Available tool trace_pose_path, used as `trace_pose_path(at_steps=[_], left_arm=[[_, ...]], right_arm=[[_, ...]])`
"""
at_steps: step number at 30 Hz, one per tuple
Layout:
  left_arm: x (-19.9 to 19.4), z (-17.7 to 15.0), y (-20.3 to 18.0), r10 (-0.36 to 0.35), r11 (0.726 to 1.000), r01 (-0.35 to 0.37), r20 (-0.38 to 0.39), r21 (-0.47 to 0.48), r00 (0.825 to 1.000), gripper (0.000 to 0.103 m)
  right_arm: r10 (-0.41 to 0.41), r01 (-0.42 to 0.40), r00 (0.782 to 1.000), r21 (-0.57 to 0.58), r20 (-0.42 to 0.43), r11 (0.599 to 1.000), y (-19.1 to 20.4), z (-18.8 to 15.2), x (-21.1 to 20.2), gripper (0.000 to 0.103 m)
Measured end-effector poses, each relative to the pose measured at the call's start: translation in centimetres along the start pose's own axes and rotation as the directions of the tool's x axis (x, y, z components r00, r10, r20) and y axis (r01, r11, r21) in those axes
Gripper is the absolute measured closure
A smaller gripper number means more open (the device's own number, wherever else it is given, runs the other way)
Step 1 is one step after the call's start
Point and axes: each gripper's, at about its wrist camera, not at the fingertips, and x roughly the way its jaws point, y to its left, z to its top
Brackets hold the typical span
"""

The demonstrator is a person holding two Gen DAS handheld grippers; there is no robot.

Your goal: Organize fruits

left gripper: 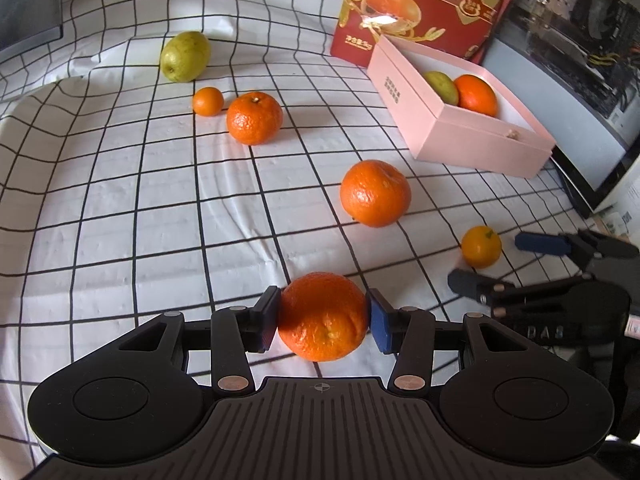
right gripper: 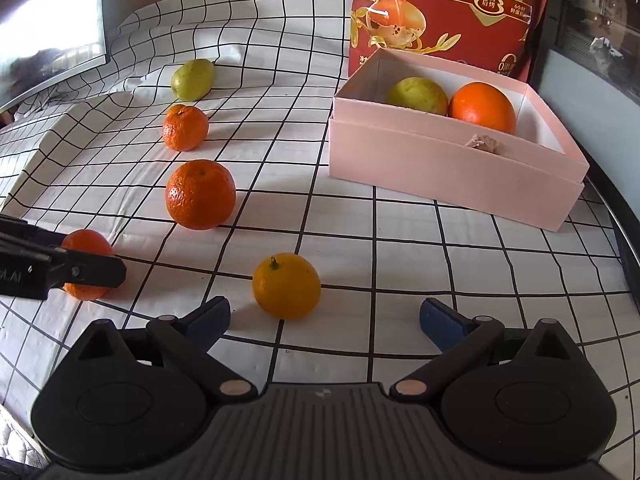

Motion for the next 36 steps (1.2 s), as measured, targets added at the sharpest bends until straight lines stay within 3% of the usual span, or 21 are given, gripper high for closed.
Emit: trace_pose_path(at_steps=[5, 13, 16, 18, 22, 28, 36], left_arm=[[-0.2, -0.3, -0.5, 0.015, 0.999, -0.014, -0.004, 0.044, 1.000, 0.052], [-0.9, -1.0, 0.1, -0.029, 0.998, 0.029, -0.010, 0.059, 1.000, 0.051], [-1.2, -1.3, 0.1, -0.035, 0.997, 0.036, -0.012, 0.067, 0.999, 0.051], [-1.3, -1.4, 0.1, -0.036, 0.997, 0.037, -0.018, 0.075, 0.999, 0.051], [-1.5, -1.5, -0.1, -0.029, 0.997, 0.031, -0.027, 0.076, 0.999, 0.051], [-1.7, -1.4, 0.1, -0.031, 0.998, 0.033, -0.043, 0.047, 0.999, 0.053], [-1.5, 0.8, -1.6, -0.157, 0.988, 0.157, -0.019, -0.002, 0.987, 0.054]], right_arm=[[0.009, -0.009, 1.000, -0.012, 0.006, 1.000, 0.2, 0.0, -0.3, 0.011], [0.023, -0.022, 1.000, -0.044, 0.019, 0.999, 0.3, 0.1, -0.5, 0.023], [0.035, -0.034, 0.999, -0.035, 0.010, 0.999, 0.3, 0.6, -0.3, 0.035], [0.033, -0.032, 0.999, -0.039, 0.003, 0.999, 0.5, 1.0, -0.2, 0.052], [0.034, -0.033, 0.999, -0.089, 0.006, 0.995, 1.4, 1.3, -0.5, 0.070], [0.035, -0.035, 0.999, -0.105, 0.007, 0.994, 1.7, 1.5, -0.7, 0.071], [-0.014, 0.015, 1.000, -0.060, 0.017, 0.998, -1.3, 1.5, -1.5, 0.071]])
